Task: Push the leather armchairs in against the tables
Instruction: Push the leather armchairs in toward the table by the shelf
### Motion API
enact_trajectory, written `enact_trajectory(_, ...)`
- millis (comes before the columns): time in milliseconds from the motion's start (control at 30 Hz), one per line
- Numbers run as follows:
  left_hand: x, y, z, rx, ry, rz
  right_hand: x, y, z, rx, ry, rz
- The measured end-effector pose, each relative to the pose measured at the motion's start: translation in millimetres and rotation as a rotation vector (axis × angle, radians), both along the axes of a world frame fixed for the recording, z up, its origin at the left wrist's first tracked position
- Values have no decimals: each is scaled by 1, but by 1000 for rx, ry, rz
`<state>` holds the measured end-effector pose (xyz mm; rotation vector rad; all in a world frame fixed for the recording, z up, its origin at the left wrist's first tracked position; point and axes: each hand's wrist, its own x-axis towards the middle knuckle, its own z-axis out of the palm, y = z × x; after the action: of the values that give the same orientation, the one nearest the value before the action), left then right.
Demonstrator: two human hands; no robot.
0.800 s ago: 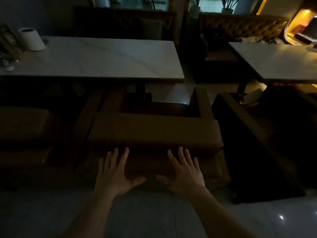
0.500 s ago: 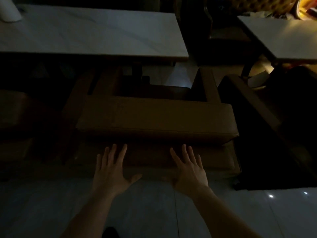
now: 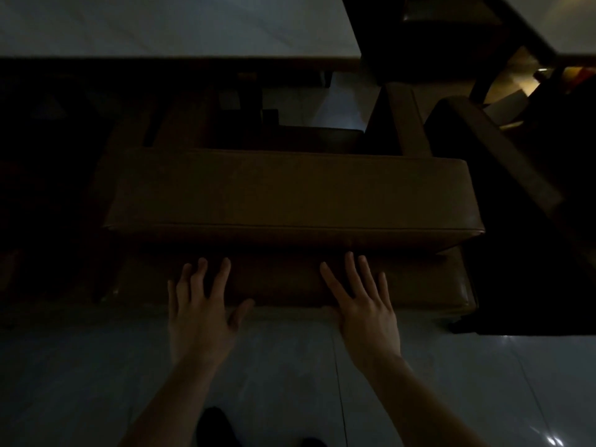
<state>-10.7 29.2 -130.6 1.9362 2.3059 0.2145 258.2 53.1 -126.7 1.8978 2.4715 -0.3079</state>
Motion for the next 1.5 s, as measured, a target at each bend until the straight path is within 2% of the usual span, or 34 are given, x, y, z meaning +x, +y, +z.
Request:
enact_trajectory(500,47,12,-1,-32,4,55,43,22,-2,28,0,-10)
enact_trajectory(833,72,23,4,-75,-64,-47,69,40,11,-52,-49,-97)
enact_trajectory(967,63,21,20,-119,-52,-97,70,38,36,-176,-127,-116)
enact_trajectory(1100,81,31,52,-103,-40,-193,73,26,70,-260,-112,-222)
enact_trajectory(1300,116,49,112,-122,-181,-360,91,7,136,-261,-43,-345)
enact_trajectory(1500,181,62,163,-171,-214,-562,143,-24,188,-187,-11,-493)
